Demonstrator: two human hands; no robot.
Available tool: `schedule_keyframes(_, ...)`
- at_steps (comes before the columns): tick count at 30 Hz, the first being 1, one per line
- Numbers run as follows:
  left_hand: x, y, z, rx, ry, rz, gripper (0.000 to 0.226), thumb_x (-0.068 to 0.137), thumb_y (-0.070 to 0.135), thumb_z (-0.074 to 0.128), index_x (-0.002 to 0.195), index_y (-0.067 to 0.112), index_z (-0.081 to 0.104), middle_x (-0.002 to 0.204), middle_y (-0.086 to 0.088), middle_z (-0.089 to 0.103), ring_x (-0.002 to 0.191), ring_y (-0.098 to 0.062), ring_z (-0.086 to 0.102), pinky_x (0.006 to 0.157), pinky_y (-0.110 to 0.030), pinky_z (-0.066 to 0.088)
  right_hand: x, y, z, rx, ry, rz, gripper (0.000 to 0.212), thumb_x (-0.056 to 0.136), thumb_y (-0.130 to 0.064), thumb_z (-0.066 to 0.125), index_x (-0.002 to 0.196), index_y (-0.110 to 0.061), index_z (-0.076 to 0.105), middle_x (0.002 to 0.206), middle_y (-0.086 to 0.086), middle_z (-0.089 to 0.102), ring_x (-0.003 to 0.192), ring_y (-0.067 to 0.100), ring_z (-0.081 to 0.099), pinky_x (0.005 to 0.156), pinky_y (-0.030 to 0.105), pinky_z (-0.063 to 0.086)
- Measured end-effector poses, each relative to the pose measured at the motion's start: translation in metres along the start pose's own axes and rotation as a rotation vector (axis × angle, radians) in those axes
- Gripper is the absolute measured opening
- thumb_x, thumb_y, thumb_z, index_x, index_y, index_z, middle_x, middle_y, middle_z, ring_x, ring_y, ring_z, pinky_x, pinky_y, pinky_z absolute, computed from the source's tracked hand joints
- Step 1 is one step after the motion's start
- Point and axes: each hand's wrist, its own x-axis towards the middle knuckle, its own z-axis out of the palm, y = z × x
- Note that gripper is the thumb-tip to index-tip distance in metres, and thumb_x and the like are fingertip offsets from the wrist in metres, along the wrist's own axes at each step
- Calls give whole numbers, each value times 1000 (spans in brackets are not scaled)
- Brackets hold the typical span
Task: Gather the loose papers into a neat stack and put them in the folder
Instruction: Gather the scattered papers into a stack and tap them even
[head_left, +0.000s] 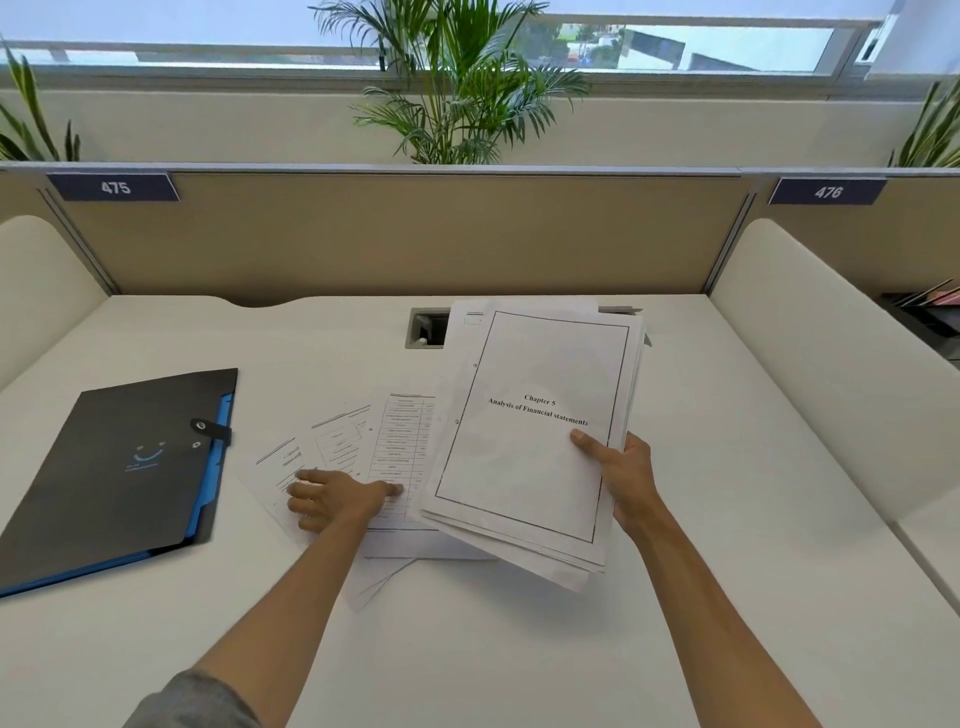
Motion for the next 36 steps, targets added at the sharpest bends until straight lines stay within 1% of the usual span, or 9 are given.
schedule_keyframes(11, 4, -6, -3, -184, -38, 88, 148, 55, 22, 94, 150, 10, -19, 148, -30, 12, 127, -44, 37, 95, -49, 42, 1, 1, 1, -12, 3, 8, 17, 81, -7, 77, 98, -10, 73, 90, 4, 79, 79, 19, 76, 62, 28, 60)
schedule_keyframes(14, 6, -12, 0, -353, -23, 98, 140, 59, 9, 90, 151, 11, -16, 144, -26, 35, 125, -43, 46, 91, -48, 46, 2, 1, 2, -3, -6, 9, 17, 81, -7, 77, 98, -9, 73, 91, 5, 79, 79, 19, 76, 61, 28, 60)
schedule_keyframes(16, 10, -17, 1, -433, -7, 71, 111, 64, 5, 85, 150, 6, 15, 132, -22, 54, 116, -39, 55, 88, -45, 47, 2, 1, 2, 0, -15, 12, 17, 81, -7, 77, 98, -9, 73, 92, 5, 79, 80, 20, 76, 62, 28, 60)
schedule_keyframes(18, 11, -20, 0, -486, -12, 89, 48, 68, 4, 79, 112, 9, 59, 115, -17, 68, 93, -33, 61, 79, -41, 53, 2, 2, 2, -3, -23, 18, 18, 81, -7, 77, 99, -9, 73, 93, 6, 79, 82, 21, 76, 64, 29, 60)
schedule_keyframes(20, 11, -23, -2, -527, -53, 132, 18, 73, 5, 74, 81, 17, 64, 103, -13, 72, 81, -29, 62, 69, -35, 52, 3, 2, 2, -10, -27, 27, 19, 81, -9, 77, 100, -8, 73, 93, 6, 78, 83, 22, 76, 65, 30, 61)
schedule_keyframes(22, 12, -21, -4, -562, -83, 179, 16, 78, 5, 70, 79, 20, 66, 102, -11, 73, 80, -26, 61, 64, -29, 47, 3, 3, 3, -26, -39, 39, 20, 80, -11, 78, 100, -9, 73, 93, 6, 78, 83, 22, 76, 64, 30, 60)
schedule_keyframes(27, 7, -14, -8, -672, -236, 312, 36, 91, 4, 59, 127, 9, 61, 120, -10, 67, 98, -26, 62, 83, -34, 51, 0, 6, 8, -59, -98, 58, 19, 79, -15, 80, 98, -13, 74, 94, 6, 78, 84, 23, 76, 63, 29, 60)
schedule_keyframes(32, -5, -3, -24, -787, -439, 403, 23, 95, 8, 57, 112, 22, 64, 92, 12, 73, 78, -9, 72, 54, -19, 55, 0, 5, 13, -63, -166, 96, 26, 79, -18, 80, 103, -10, 74, 100, 9, 78, 91, 27, 75, 70, 35, 61)
schedule_keyframes(36, -16, 10, -40, -770, -615, 499, 16, 90, 20, 65, 103, 24, 73, 96, 6, 77, 85, -15, 74, 58, -22, 57, 1, 2, 17, -72, -158, 98, 25, 80, -19, 79, 103, -10, 74, 100, 8, 78, 90, 26, 75, 72, 36, 61)
